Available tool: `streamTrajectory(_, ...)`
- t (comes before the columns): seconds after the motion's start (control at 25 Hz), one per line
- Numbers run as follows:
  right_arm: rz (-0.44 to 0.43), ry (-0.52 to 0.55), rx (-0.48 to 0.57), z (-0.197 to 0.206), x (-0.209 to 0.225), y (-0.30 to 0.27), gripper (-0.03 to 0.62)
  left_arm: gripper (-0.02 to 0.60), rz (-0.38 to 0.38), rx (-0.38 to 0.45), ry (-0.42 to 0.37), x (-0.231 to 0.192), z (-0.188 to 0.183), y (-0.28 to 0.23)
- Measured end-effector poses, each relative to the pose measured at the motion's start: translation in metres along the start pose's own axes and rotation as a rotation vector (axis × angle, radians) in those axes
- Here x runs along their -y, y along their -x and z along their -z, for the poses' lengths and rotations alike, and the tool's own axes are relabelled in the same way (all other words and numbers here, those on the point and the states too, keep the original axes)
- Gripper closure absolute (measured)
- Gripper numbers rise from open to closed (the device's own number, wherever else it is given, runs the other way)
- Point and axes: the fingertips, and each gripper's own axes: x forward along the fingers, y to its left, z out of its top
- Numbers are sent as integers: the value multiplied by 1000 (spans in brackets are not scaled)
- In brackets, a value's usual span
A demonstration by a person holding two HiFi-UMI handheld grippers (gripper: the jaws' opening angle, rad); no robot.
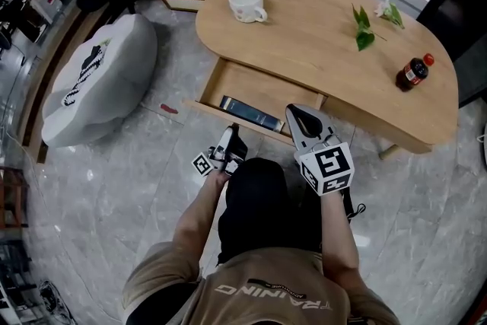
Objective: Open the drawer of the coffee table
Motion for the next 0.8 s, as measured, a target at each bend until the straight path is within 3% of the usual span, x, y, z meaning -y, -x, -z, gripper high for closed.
streamTrajectory(0.12,10,14,-2,-1,1,0,589,397,-104,-76,-158,10,-1,3)
streamTrajectory(0.2,16,18,-11,3,2,1,589,404,-197,-142,-340,24,-6,1)
streamTrajectory(0.32,17,8,-17,8,2,4,589,443,-306,-348,-617,55,4,-14)
streamTrajectory(0.48,28,-3,-9,7,6,7,589,445,-303,-503,-817,111,23,-48)
streamTrajectory(0.6,39,-2,0,2,11,8,589,454,-321,-606,-942,129,37,-70)
streamTrajectory(0.8,93,-2,15,-5,22,13,589,552,-394,-752,-1178,136,56,-106)
